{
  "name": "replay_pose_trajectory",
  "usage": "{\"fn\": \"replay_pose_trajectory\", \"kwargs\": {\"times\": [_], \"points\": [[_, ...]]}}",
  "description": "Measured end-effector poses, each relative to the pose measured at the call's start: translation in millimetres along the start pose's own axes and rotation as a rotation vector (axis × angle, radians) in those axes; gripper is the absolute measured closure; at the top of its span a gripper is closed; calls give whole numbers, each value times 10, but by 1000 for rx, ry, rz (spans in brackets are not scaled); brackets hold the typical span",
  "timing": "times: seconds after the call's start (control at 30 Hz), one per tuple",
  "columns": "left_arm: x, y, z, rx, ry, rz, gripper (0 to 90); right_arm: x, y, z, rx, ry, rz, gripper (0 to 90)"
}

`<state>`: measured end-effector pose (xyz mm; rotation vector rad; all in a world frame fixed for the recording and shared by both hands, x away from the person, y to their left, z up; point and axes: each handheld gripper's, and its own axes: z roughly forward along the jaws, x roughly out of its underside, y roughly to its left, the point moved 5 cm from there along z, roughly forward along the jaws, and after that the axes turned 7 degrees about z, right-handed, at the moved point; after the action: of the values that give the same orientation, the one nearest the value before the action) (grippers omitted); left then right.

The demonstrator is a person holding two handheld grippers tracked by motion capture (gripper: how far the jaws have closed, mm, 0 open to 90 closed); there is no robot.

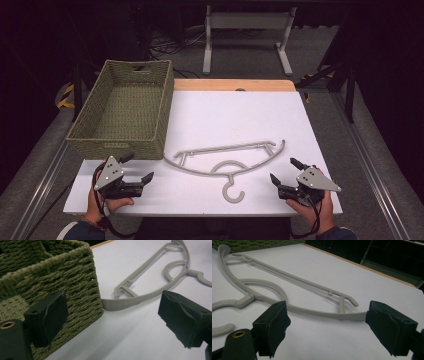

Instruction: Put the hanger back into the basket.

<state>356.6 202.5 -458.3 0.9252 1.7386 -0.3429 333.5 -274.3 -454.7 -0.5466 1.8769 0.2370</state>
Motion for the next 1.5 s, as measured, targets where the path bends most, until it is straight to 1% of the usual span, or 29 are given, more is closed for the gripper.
{"fn": "replay_pose_trajectory", "kwargs": {"times": [0.1,0.23,0.27,0.33,0.37,0.47,0.5,0.57,0.63,0.67,0.7,0.73,0.77,0.8,0.83,0.87,0.9,0.93,0.97,1.0,1.07,1.1,1.17,1.23,1.27,1.33,1.37,1.4,1.5], "points": [[4,-23,13,4,13,8,101,-13,-19,-31,4,-11,13,174],[5,-62,-11,22,3,7,104,-58,-2,-41,-2,-29,8,182],[7,-79,-2,43,11,1,106,-70,5,-38,-7,-29,12,182],[11,-113,42,120,52,0,77,-80,19,-17,-11,-27,12,184],[7,-132,54,141,58,2,60,-74,25,1,-11,-19,8,184],[-56,-205,119,183,75,37,71,-63,21,18,-13,-8,5,186],[-56,-205,119,183,75,37,69,-60,16,18,-16,-4,8,186],[-113,-275,200,197,112,50,74,-47,4,19,-4,9,15,193],[-166,-341,269,207,129,72,87,-23,-9,28,10,36,22,201],[-198,-380,306,222,135,87,93,-14,-12,31,10,43,23,201],[-198,-380,306,222,135,87,102,-9,-12,33,6,47,26,201],[-231,-418,349,226,150,106,131,-9,-12,36,4,51,26,202],[-258,-448,408,206,184,133,131,-9,-12,36,4,51,26,202],[-288,-477,493,182,220,162,173,-11,-8,39,4,57,27,204],[-325,-512,569,207,227,159,187,-14,-2,43,1,62,25,204],[-357,-545,624,248,227,159,215,-18,8,44,-2,64,24,204],[-391,-573,675,272,231,183,238,-19,19,46,-7,65,21,203],[-419,-591,710,277,233,206,248,-18,26,48,-10,69,16,204],[-455,-620,751,302,231,225,247,-15,31,51,-11,71,13,203],[-486,-649,791,324,235,234,247,-11,35,56,-11,74,10,201],[-554,-699,909,356,240,270,245,2,42,65,-24,79,10,200],[-554,-699,909,356,240,270,245,2,42,65,-24,79,10,200],[-579,-719,1000,371,253,283,242,9,50,62,-28,82,7,200],[-575,-732,1064,384,278,290,242,7,51,55,-28,81,4,200],[-574,-733,1094,395,284,302,244,5,50,53,-30,80,4,200],[-569,-727,1146,430,320,320,298,4,47,57,-29,84,6,200],[-574,-723,1173,468,342,340,316,5,47,61,-30,85,7,201],[-577,-713,1187,476,362,347,359,9,49,72,-33,88,8,201],[-600,-702,1287,515,413,351,359,25,72,88,-37,103,-1,203]]}}
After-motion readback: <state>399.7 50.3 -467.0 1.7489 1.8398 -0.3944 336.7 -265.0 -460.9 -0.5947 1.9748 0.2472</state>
